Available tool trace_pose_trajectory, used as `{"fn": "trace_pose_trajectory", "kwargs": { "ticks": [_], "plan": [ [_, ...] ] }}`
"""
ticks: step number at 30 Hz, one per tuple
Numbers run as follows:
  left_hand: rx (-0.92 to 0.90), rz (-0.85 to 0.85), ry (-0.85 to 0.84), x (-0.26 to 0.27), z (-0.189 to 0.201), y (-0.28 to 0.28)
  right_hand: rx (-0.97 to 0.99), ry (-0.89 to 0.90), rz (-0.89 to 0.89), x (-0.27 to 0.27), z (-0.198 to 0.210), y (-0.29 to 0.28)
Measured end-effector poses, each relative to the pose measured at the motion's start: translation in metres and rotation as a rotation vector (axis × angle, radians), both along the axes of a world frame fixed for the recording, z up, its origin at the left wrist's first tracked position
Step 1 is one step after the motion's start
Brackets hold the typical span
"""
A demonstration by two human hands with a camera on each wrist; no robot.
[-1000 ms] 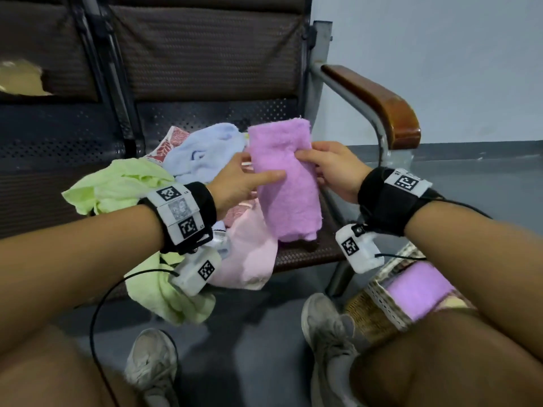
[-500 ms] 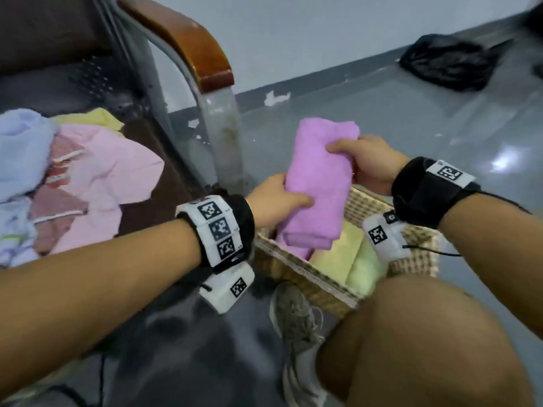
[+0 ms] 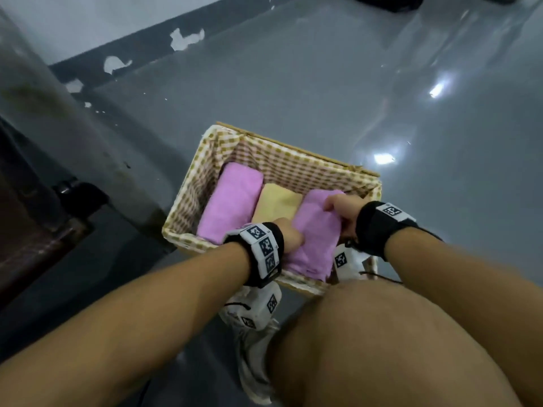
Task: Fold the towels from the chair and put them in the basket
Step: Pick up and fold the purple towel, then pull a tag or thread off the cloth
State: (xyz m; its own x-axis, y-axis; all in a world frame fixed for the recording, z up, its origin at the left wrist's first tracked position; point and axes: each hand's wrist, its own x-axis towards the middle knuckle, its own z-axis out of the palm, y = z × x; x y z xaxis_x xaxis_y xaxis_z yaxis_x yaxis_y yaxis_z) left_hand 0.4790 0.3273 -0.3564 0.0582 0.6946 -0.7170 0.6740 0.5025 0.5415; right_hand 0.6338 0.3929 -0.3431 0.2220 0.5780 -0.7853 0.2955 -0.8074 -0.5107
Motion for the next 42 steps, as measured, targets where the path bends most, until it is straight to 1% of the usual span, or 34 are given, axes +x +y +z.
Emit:
{"fn": "trace_pose_trajectory", "kwargs": {
  "ticks": [4, 7, 8, 11, 14, 15, 16, 19, 20, 23, 25, 27, 29, 31, 33, 36, 39, 42],
  "plan": [
    [-0.028, -0.015, 0.039, 0.008, -0.01, 0.003, 0.016, -0.074, 0.035, 0.0, -0.011, 0.003],
    [-0.043, 0.021, -0.016, 0.005, -0.008, 0.001, 0.085, -0.149, 0.134, -0.003, -0.009, 0.006],
    [-0.038, 0.042, -0.05, 0.001, -0.004, 0.0, 0.121, -0.205, 0.214, -0.003, -0.006, 0.008],
    [0.005, 0.071, -0.155, -0.019, 0.017, 0.005, 0.253, -0.435, 0.588, -0.013, 0.014, 0.019],
    [0.051, 0.099, -0.247, -0.05, 0.054, 0.011, 0.287, -0.534, 0.865, -0.041, 0.049, 0.024],
    [0.08, 0.105, -0.266, -0.064, 0.07, 0.011, 0.298, -0.527, 0.926, -0.055, 0.062, 0.024],
    [0.115, 0.106, -0.274, -0.079, 0.085, 0.01, 0.318, -0.484, 0.98, -0.072, 0.075, 0.023],
    [0.225, 0.118, -0.251, -0.128, 0.131, -0.004, 0.391, -0.274, 1.161, -0.134, 0.12, 0.014],
    [0.253, 0.133, -0.24, -0.146, 0.147, -0.011, 0.427, -0.23, 1.214, -0.158, 0.137, 0.008],
    [0.311, 0.217, -0.227, -0.206, 0.19, -0.04, 0.556, -0.172, 1.362, -0.23, 0.185, -0.016],
    [0.35, 0.279, -0.215, -0.246, 0.213, -0.067, 0.574, -0.132, 1.448, -0.276, 0.209, -0.037],
    [0.392, 0.324, -0.18, -0.283, 0.23, -0.098, 0.621, -0.121, 1.532, -0.321, 0.227, -0.062],
    [0.421, 0.386, -0.146, -0.32, 0.238, -0.13, 0.674, -0.084, 1.598, -0.362, 0.241, -0.086],
    [0.425, 0.451, -0.1, -0.354, 0.239, -0.163, 0.679, -0.007, 1.633, -0.399, 0.247, -0.112],
    [0.41, 0.5, -0.015, -0.387, 0.233, -0.196, 0.652, 0.036, 1.663, -0.433, 0.246, -0.136],
    [0.387, 0.542, 0.148, -0.429, 0.216, -0.233, 0.636, 0.035, 1.727, -0.475, 0.225, -0.159],
    [0.387, 0.555, 0.418, -0.459, 0.192, -0.252, 0.659, 0.009, 1.833, -0.506, 0.193, -0.17],
    [0.31, 0.636, 0.606, -0.483, 0.165, -0.265, 0.693, -0.031, 1.895, -0.53, 0.167, -0.173]
  ]
}}
